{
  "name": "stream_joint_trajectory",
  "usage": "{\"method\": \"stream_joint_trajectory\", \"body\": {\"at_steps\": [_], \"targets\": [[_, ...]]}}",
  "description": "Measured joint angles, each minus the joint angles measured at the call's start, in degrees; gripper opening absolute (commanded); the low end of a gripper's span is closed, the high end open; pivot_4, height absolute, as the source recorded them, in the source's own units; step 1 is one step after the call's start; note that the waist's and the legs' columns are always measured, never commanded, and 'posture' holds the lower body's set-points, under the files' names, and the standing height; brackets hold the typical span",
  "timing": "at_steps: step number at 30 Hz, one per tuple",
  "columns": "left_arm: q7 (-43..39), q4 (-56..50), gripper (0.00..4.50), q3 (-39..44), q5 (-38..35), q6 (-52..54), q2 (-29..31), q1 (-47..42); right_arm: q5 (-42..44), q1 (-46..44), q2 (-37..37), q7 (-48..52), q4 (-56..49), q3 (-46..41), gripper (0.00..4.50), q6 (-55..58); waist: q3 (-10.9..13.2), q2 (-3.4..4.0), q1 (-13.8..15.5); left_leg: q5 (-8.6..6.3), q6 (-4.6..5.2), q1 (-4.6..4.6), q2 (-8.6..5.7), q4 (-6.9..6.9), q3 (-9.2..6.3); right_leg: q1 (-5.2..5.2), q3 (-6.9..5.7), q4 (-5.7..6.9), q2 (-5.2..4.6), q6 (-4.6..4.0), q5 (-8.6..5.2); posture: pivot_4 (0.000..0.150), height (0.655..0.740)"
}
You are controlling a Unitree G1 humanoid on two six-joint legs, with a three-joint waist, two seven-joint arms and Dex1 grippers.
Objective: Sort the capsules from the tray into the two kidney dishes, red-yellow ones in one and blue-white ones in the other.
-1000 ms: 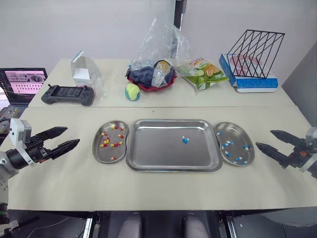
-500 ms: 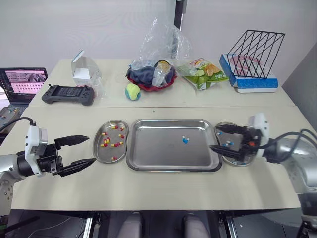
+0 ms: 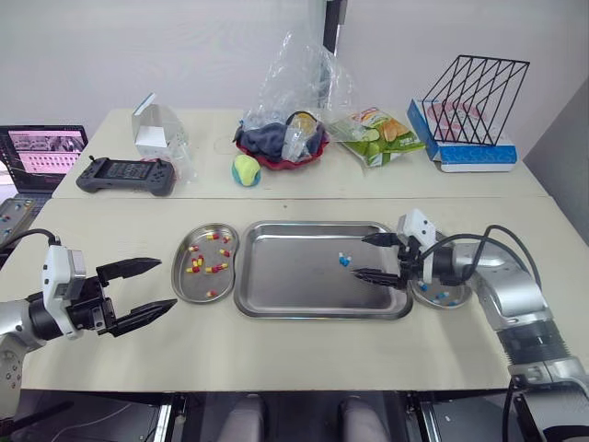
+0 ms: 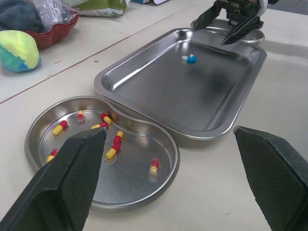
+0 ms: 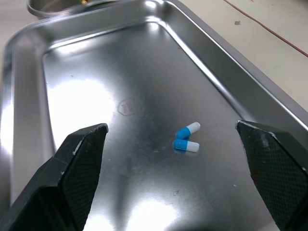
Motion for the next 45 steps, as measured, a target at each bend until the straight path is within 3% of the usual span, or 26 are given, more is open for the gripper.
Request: {"method": "stream_joint_trajectory", "body": {"at_steps": [11, 18, 45], "targets": [[0.99, -0.26, 4.46, 0.14, 0.23, -1.14, -0.46, 0.6, -6.47, -9.86, 6.33, -5.03, 3.82, 5.15, 4.5, 4.7, 0.0, 0.0, -1.11, 0.0, 0.0, -0.07, 0.04, -0.06, -0.03, -0.15, -0.02, 0.1, 0.04, -0.06, -0.02, 0.15, 0.7346], [1.27, -0.22, 4.5, 0.14, 0.24, -1.31, -0.46, 1.34, -9.63, -11.31, 6.34, -4.39, 5.2, 8.48, 2.32, 6.52, 0.0, 0.0, -1.3, 0.0, 0.0, -0.06, 0.04, -0.1, -0.02, -0.19, -0.02, 0.08, 0.05, -0.07, -0.02, 0.15, 0.7346], [2.68, -2.35, 4.5, -0.24, 0.24, -1.17, -0.47, 3.28, -13.58, -11.31, 8.89, -4.72, 7.27, 9.75, 2.32, 8.58, 0.0, 0.0, -1.47, 0.0, -0.01, -0.05, 0.05, -0.14, -0.02, -0.25, -0.02, 0.09, 0.05, -0.07, -0.02, 0.15, 0.7346]]}}
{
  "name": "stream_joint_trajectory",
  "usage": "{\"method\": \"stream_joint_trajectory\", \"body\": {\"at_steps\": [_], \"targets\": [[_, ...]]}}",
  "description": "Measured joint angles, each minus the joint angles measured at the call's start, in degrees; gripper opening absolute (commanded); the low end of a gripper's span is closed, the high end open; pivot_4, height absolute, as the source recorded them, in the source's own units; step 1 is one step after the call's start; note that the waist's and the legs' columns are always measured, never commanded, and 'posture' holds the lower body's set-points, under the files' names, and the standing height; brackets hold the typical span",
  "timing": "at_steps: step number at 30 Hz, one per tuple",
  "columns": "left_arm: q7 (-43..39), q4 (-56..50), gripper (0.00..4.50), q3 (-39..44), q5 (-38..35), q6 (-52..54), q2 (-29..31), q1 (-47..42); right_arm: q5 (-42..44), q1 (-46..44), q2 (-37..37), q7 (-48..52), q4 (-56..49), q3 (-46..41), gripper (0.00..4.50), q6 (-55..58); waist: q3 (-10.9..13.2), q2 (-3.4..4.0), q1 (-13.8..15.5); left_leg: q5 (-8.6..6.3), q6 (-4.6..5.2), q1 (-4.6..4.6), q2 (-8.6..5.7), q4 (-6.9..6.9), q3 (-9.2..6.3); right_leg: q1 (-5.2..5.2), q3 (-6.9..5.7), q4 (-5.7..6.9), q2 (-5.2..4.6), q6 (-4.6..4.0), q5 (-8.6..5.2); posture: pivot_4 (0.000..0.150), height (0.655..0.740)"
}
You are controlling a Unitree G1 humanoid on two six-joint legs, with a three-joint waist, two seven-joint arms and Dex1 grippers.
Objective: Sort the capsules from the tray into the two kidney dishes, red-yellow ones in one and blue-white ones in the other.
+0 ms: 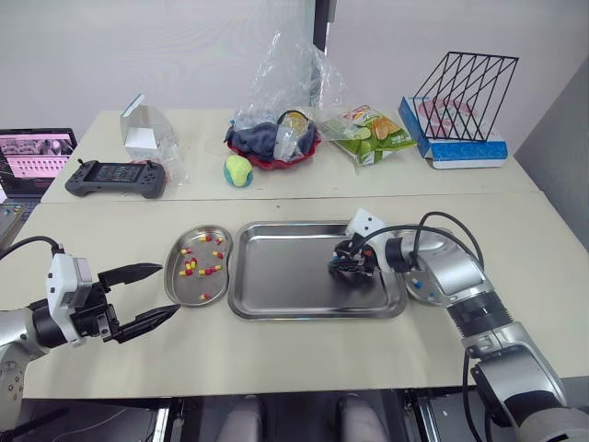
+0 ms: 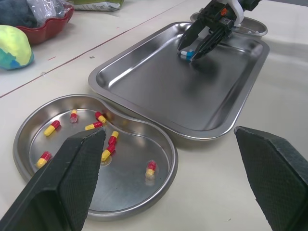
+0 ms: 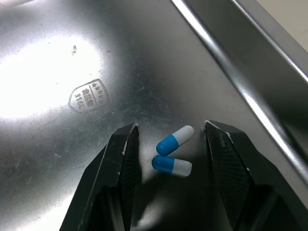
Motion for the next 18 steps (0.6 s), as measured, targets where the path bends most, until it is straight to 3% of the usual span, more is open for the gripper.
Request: {"method": "stream_joint_trajectory", "body": {"at_steps": [9, 10, 11, 18], "targets": [[0.74, -0.06, 4.5, -0.53, 0.12, -0.22, -0.78, 0.06, -0.11, 0.0, 0.0, 0.28, 0.03, 0.01, 2.32, 0.0, 0.0, 0.0, 0.01, 0.0, 0.0, 0.0, 0.0, 0.0, 0.0, 0.0, 0.0, 0.0, 0.0, 0.0, 0.0, 0.15, 0.7346], [0.78, -0.06, 4.5, -0.53, 0.12, -0.22, -0.78, 0.06, -0.11, 0.01, 0.0, 0.33, 0.03, 0.01, 1.8, 0.01, 0.0, 0.0, 0.01, 0.0, 0.0, 0.0, 0.0, 0.0, 0.0, 0.0, 0.0, 0.0, 0.0, 0.0, 0.0, 0.15, 0.7346], [0.83, -0.06, 4.5, -0.54, 0.12, -0.22, -0.78, 0.05, -0.12, 0.01, 0.0, 0.47, 0.03, 0.06, 1.59, 0.01, 0.0, 0.0, 0.01, 0.0, 0.0, 0.0, 0.0, 0.0, 0.0, 0.0, 0.0, 0.0, 0.0, 0.0, 0.0, 0.15, 0.7346], [1.77, -0.08, 4.5, -1.13, 0.22, -0.22, -0.81, -0.81, -0.53, 0.01, -0.01, 0.39, 0.01, 0.28, 1.59, -0.49, 0.0, 0.0, 0.04, 0.0, 0.0, 0.01, 0.0, 0.0, 0.0, 0.01, 0.0, 0.0, 0.0, 0.0, 0.0, 0.15, 0.7346]]}}
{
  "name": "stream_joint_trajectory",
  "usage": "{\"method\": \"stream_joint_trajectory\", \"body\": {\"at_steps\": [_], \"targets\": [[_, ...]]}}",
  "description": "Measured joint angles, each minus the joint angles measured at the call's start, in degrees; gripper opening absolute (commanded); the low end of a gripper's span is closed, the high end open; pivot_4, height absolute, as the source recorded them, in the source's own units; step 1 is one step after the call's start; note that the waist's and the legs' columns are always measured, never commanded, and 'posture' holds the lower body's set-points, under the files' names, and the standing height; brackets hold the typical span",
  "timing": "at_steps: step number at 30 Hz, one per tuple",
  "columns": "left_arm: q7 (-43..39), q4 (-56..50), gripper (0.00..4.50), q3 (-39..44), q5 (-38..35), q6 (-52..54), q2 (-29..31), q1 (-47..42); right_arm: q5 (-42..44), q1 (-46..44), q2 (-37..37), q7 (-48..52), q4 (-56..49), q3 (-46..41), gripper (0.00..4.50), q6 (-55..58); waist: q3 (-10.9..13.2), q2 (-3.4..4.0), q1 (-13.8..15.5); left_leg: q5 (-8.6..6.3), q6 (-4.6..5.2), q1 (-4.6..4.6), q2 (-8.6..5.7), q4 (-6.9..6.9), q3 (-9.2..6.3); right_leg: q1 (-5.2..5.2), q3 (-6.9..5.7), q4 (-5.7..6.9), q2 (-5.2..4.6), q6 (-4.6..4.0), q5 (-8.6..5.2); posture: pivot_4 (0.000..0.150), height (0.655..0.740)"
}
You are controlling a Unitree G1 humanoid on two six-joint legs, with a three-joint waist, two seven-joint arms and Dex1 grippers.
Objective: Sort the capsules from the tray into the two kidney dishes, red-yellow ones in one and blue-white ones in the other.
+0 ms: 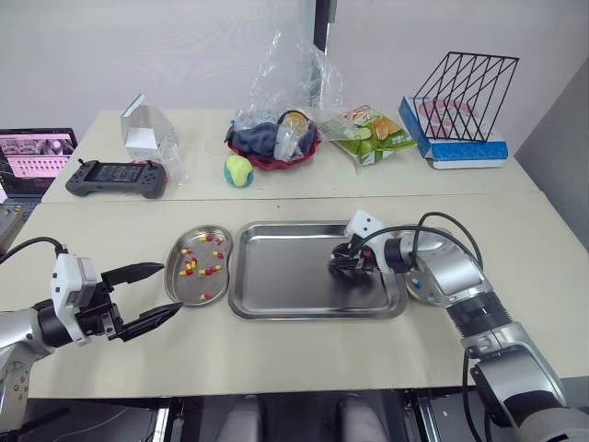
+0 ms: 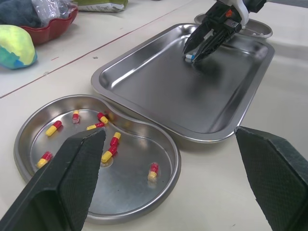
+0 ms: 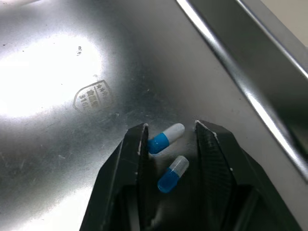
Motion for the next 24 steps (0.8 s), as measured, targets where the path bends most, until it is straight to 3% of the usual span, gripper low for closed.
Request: {"method": "stream_joint_trajectory", "body": {"at_steps": [24], "targets": [[0.58, 0.09, 4.5, -0.99, 0.14, -0.17, -0.03, -0.92, 0.49, -0.62, 1.89, 1.19, -1.15, 1.29, 1.59, 2.63, 0.0, 0.0, -0.03, 0.0, 0.0, 0.0, 0.0, -0.01, -0.01, -0.01, 0.0, 0.0, 0.0, 0.0, 0.0, 0.15, 0.7346]]}}
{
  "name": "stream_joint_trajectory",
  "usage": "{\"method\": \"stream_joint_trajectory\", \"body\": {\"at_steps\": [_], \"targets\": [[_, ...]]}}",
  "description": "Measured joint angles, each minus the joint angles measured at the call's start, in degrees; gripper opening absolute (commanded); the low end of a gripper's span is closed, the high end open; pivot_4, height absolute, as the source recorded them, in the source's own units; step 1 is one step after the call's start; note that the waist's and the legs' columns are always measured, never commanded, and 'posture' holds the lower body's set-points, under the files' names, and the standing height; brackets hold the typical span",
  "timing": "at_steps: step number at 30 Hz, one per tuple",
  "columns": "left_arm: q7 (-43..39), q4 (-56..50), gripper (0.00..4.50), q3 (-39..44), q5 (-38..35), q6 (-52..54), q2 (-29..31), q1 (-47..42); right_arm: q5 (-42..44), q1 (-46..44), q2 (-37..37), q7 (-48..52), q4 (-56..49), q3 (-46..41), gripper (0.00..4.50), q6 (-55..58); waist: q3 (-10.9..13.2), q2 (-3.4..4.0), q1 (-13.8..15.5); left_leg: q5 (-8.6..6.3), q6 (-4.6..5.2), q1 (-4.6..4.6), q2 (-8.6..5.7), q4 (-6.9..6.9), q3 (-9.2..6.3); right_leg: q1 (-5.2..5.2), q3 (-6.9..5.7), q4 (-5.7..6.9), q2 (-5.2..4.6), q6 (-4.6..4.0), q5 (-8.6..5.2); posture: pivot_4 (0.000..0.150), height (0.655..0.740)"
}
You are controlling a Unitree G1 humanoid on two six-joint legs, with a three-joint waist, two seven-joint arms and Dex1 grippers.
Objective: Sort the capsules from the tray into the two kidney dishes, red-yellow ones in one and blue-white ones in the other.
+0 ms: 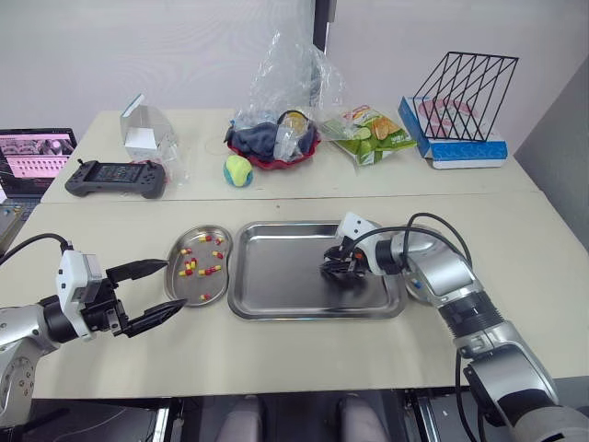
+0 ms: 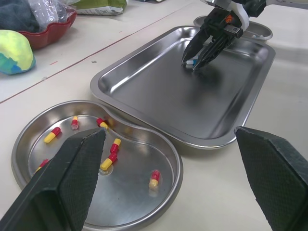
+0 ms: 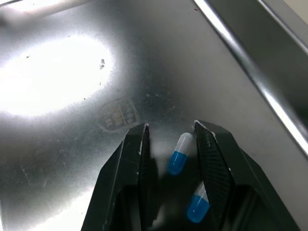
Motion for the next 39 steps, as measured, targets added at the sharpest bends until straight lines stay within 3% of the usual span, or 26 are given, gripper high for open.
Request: {"method": "stream_joint_trajectory", "body": {"at_steps": [5, 14, 22, 28, 39], "targets": [[-0.02, 0.21, 4.5, -0.2, 0.38, -0.11, 0.0, -0.07, 0.14, -0.01, 0.01, -0.33, -0.45, -0.29, 1.59, 0.69, 0.0, 0.0, 0.02, 0.0, 0.0, -0.01, 0.0, 0.0, 0.0, -0.01, 0.0, 0.0, 0.0, 0.0, 0.0, 0.15, 0.7346], [-0.26, 1.13, 4.5, -0.54, 0.42, -0.21, 0.0, -0.74, 9.21, -2.55, -1.53, -3.94, -18.17, -8.72, 1.59, 17.62, 0.0, 0.0, 0.15, 0.0, 0.0, -0.27, 0.0, 0.02, 0.01, -0.46, 0.0, 0.2, -0.01, -0.03, 0.02, 0.15, 0.7346], [-0.92, 3.01, 4.5, -1.19, 1.19, -1.13, 0.01, -2.52, 4.83, 8.62, 4.34, -21.04, -26.02, -8.26, 1.59, 20.42, 0.0, 0.0, -0.03, 0.01, -0.02, -0.35, -0.01, 0.01, 0.05, -0.61, 0.02, 0.26, -0.02, -0.07, 0.04, 0.15, 0.7346], [-1.47, 3.29, 4.5, -1.47, 1.64, -1.36, 0.01, -2.58, 8.2, 6.2, 3.43, -24.76, -34.61, -9.04, 1.59, 33.75, -0.01, -0.01, 0.07, 0.01, -0.01, -0.28, 0.01, -0.02, 0.01, -0.55, -0.03, 0.24, -0.01, -0.1, 0.06, 0.15, 0.7346], [-1.79, 3.29, 4.5, -1.47, 1.62, -1.36, 0.01, -2.66, 7.33, 10.96, 7.41, -32.75, -35.28, -4.73, 1.59, 34.04, -0.01, -0.01, 0.02, 0.01, -0.02, -0.29, 0.01, -0.02, 0.04, -0.57, -0.01, 0.25, -0.01, -0.11, 0.06, 0.15, 0.7346]]}}
